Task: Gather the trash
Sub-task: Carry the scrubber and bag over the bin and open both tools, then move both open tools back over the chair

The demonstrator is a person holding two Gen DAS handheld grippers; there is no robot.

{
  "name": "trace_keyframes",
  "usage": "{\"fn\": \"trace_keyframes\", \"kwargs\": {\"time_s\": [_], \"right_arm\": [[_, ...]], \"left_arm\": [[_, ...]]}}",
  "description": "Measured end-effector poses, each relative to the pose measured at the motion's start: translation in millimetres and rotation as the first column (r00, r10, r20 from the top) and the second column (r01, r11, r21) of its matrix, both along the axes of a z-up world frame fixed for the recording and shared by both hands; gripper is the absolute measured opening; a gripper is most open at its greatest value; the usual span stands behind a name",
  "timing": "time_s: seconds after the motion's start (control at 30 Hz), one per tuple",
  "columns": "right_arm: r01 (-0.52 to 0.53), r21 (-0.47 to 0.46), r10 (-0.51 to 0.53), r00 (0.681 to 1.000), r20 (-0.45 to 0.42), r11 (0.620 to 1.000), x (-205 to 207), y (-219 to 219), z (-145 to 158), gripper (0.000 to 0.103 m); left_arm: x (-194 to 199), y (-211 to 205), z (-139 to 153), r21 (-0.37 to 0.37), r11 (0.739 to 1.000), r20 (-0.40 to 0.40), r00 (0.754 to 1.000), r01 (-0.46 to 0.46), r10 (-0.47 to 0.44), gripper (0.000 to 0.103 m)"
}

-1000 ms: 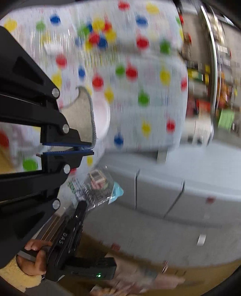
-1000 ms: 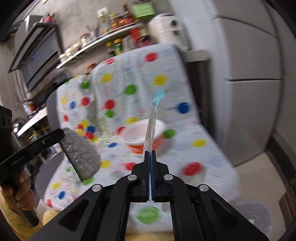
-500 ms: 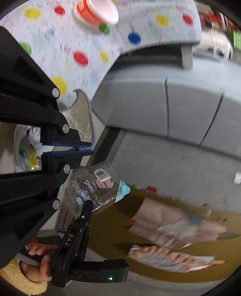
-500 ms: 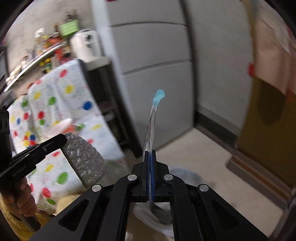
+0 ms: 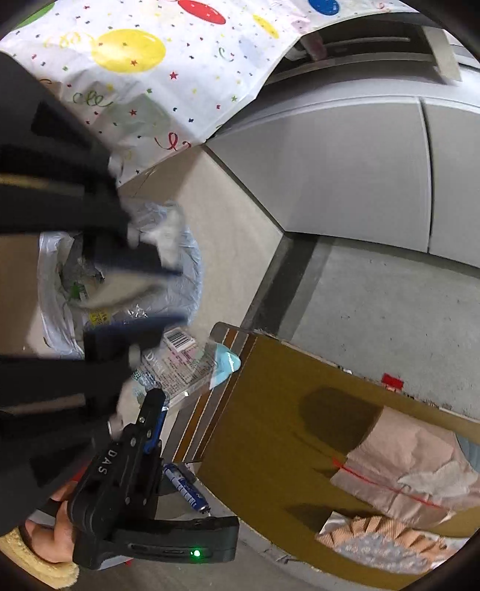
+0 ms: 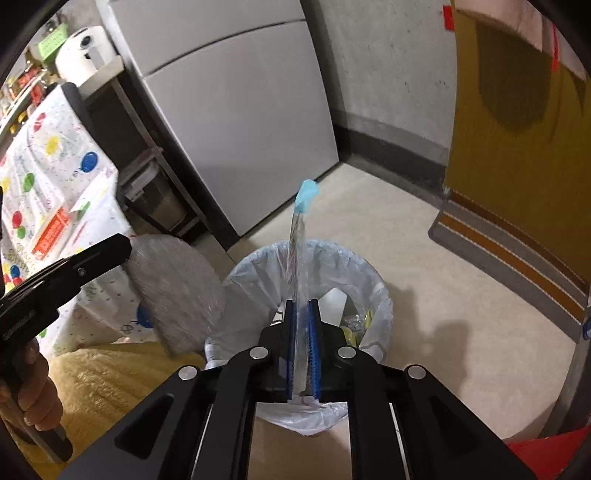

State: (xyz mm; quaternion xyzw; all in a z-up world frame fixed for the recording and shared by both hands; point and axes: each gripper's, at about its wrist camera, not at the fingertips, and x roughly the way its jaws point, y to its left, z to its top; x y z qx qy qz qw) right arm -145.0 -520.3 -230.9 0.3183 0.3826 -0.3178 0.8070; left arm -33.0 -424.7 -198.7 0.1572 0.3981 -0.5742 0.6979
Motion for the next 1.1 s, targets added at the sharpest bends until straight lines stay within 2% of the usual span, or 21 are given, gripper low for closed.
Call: {"fn": "trace_keyframes", "kwargs": {"time_s": [0.07, 0.13, 0.23, 0.33, 0.5, 0.6, 0.7, 0.83, 0.97, 1.0, 1.1], "right_arm": [[0.001, 0.007, -0.001, 1.0, -0.007, 1.0, 3.5, -2.3, -4.8, 0.017], [0.002, 0.011, -0.002, 1.0, -0.017, 1.0, 3.7, -4.5, -6.9, 0.038], [0.005, 0.009, -0.005, 1.0, -0.003, 1.0, 3.9, -3.7, -2.5, 0.038], [0.017, -0.021, -0.017, 1.0, 0.02, 1.0, 2.2, -1.9, 13.7, 0.038], [0.014, -0.123, -0.001, 0.994, 0.105, 0.992, 8.9, 13.5, 66.9, 0.038], [-0.034, -0.178, 0.065, 0.984, 0.167, 0.983, 26.5, 30.9, 98.9, 0.039], [-0.13, -0.224, 0.177, 0.963, 0.202, 0.966, 57.7, 58.0, 124.1, 0.045], [-0.299, -0.256, 0.355, 0.911, 0.21, 0.919, 115.8, 103.2, 143.3, 0.047], [-0.435, -0.27, 0.492, 0.848, 0.197, 0.859, 170.3, 144.7, 151.4, 0.047], [-0.472, -0.271, 0.528, 0.827, 0.193, 0.839, 185.7, 158.1, 152.3, 0.047], [-0.539, -0.273, 0.593, 0.783, 0.188, 0.797, 224.9, 187.7, 149.7, 0.058]], "left_arm": [[5.1, 0.2, -1.7, -0.004, 1.0, -0.008, 1.0, -0.015, 0.015, 0.046], [9.4, 0.4, -1.3, 0.003, 1.0, -0.014, 1.0, -0.028, 0.028, 0.046], [17.9, 11.0, 6.8, -0.006, 0.998, -0.006, 0.998, -0.06, 0.06, 0.046], [26.7, 31.1, 22.9, -0.017, 0.993, 0.044, 0.992, -0.12, 0.12, 0.046], [45.1, 83.1, 51.7, -0.046, 0.972, 0.087, 0.969, -0.229, 0.232, 0.046], [56.3, 123.3, 68.4, -0.065, 0.95, 0.109, 0.944, -0.307, 0.312, 0.046], [67.0, 165.4, 81.1, -0.073, 0.917, 0.135, 0.907, -0.392, 0.399, 0.049], [82.3, 216.1, 92.9, -0.07, 0.866, 0.162, 0.851, -0.495, 0.499, 0.049], [103.3, 273.9, 97.2, -0.059, 0.785, 0.174, 0.768, -0.617, 0.617, 0.05], [109.4, 290.6, 97.4, -0.055, 0.757, 0.174, 0.741, -0.651, 0.649, 0.05], [127.4, 338.0, 98.5, -0.053, 0.673, 0.193, 0.653, -0.738, 0.732, 0.05]]}}
